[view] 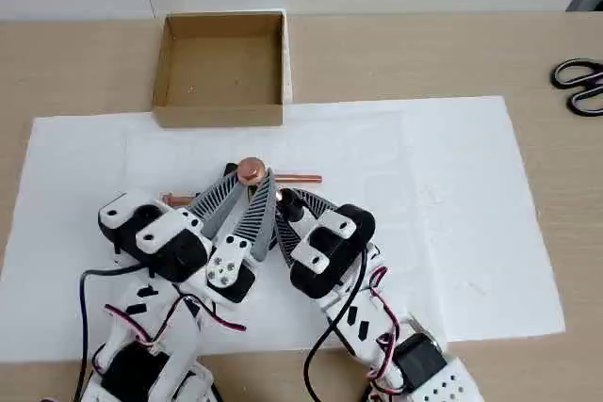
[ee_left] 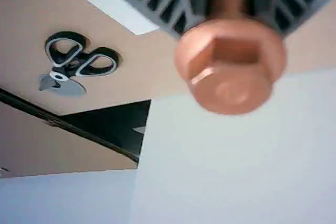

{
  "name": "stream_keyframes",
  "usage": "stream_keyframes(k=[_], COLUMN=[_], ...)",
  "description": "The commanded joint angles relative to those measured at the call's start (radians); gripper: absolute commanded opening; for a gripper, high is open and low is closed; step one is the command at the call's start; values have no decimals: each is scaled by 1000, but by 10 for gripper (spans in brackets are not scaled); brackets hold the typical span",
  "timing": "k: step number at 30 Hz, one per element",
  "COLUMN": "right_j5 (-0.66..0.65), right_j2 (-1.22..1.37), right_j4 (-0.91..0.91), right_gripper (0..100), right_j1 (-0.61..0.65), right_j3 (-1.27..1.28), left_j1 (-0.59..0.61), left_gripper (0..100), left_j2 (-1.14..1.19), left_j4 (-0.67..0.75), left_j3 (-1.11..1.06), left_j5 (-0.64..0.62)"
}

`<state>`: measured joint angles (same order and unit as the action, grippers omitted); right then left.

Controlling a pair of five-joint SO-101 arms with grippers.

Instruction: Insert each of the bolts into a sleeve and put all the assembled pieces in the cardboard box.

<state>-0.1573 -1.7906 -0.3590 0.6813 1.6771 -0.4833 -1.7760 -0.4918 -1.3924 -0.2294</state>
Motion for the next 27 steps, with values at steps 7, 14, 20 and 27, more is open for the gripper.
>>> stream_keyframes(k=[7, 14, 20, 27], right_j5=[-6, -8, -8, -9], right_j2=[-18, -18, -18, -18], right_j4=[-2, -2, -1, 25], right_gripper=[5, 5, 5, 5], right_j1=[-5, -5, -5, -10], right_j3=[-3, -5, -57, -112], left_j1=[-20, -28, -28, -23], left_gripper=[6, 6, 6, 6], left_j2=[-3, -5, -5, -5], left_j4=[103, 0, -78, -89], left_j3=[-68, -64, -64, -56], left_j5=[14, 14, 14, 14])
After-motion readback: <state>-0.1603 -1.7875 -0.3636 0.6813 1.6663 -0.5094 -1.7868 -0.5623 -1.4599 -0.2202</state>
